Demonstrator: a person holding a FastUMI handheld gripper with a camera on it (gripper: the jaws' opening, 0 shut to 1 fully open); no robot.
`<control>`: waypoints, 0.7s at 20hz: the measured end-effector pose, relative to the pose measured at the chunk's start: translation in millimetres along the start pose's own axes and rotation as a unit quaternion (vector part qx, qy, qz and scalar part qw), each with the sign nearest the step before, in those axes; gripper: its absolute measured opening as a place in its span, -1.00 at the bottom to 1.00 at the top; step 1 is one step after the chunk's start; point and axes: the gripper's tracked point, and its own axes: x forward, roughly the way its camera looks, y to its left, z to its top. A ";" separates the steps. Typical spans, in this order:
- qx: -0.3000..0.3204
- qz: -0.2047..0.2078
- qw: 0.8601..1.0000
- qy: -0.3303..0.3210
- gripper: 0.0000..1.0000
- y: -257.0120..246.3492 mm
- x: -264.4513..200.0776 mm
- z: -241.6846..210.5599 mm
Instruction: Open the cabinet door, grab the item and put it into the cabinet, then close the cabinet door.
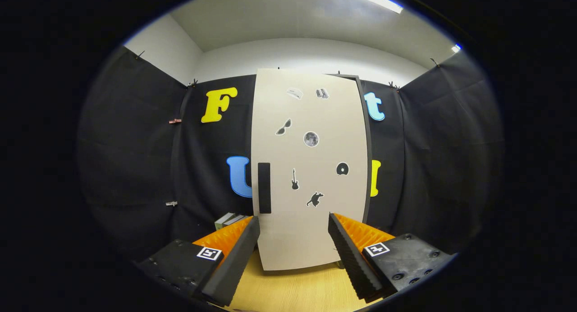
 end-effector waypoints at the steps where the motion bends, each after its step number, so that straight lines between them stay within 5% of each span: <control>1: 0.000 0.000 1.000 0.000 0.97 0.0 0.4 0.7; 14: -0.002 -0.008 1.000 -0.008 0.97 -4.9 3.2 8.5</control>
